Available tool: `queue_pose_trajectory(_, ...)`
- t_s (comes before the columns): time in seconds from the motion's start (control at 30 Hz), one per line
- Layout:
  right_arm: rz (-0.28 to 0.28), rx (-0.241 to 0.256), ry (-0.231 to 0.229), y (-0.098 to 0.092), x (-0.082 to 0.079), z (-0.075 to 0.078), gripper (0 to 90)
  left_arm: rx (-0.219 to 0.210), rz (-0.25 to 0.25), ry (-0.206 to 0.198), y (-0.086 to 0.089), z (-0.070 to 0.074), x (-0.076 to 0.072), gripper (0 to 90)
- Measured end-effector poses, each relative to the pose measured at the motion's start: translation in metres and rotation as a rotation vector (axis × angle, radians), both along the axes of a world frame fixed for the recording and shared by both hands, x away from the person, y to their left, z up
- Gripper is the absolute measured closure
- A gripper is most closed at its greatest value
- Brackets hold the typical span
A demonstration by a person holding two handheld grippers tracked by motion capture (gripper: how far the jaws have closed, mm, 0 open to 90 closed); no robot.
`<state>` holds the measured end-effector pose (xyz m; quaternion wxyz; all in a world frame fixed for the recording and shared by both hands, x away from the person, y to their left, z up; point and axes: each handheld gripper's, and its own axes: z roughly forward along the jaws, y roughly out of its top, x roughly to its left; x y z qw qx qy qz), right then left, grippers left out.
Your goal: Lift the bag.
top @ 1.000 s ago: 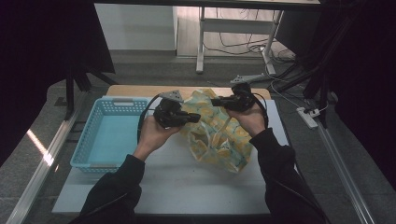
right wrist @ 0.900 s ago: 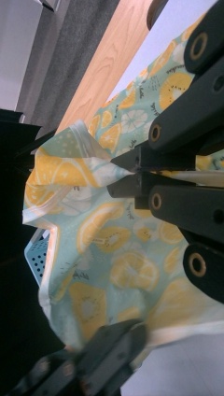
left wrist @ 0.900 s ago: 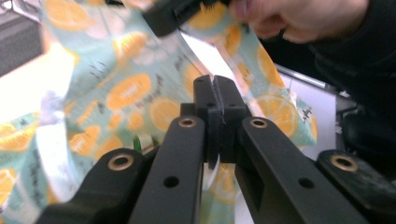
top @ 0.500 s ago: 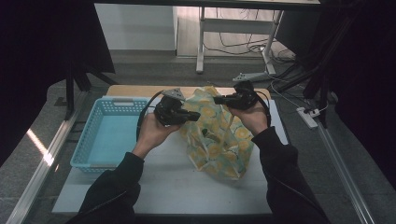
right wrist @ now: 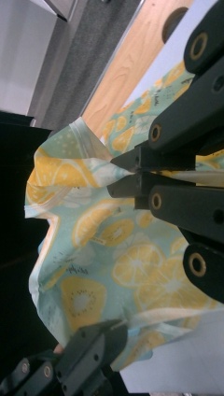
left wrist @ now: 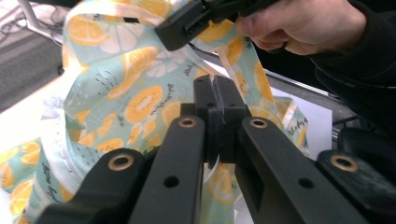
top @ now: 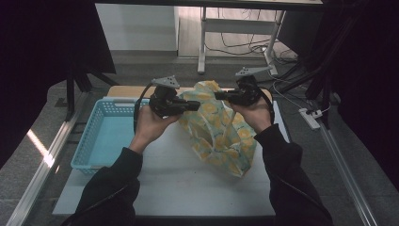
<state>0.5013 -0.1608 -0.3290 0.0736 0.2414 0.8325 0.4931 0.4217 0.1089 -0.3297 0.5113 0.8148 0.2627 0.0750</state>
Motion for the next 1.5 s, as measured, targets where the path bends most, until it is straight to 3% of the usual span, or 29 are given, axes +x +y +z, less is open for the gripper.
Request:
queue_pose_trajectory(0.4, -0.007, 0.027, -0.037, -0.005, -0.006, 0.036, 89.6, -0.02, 0.022, -0.083, 0.004, 0.049, -0.002, 90.0)
queue_pose_trajectory(1.1, 0.015, 0.08, -0.111, 0.002, -0.019, 0.091, 89.6, -0.061, 0.086, -0.194, 0.028, 0.113, -0.019, 90.0)
queue_pose_trajectory(1.17, 0.009, 0.077, -0.113, 0.003, -0.018, 0.091, 89.5, -0.057, 0.098, -0.185, 0.028, 0.114, -0.015, 90.0)
queue_pose_trajectory(1.27, -0.017, 0.044, -0.114, 0.004, -0.012, 0.082, 89.5, -0.009, 0.119, -0.165, 0.024, 0.107, -0.007, 90.0)
queue_pose_trajectory(1.43, -0.06, -0.007, -0.094, 0.004, 0.002, 0.056, 89.4, 0.072, 0.167, -0.106, 0.014, 0.082, 0.017, 89.9)
queue_pose_trajectory(1.5, -0.073, -0.008, -0.078, 0.004, 0.008, 0.046, 89.3, 0.067, 0.169, -0.075, 0.012, 0.072, 0.027, 89.8)
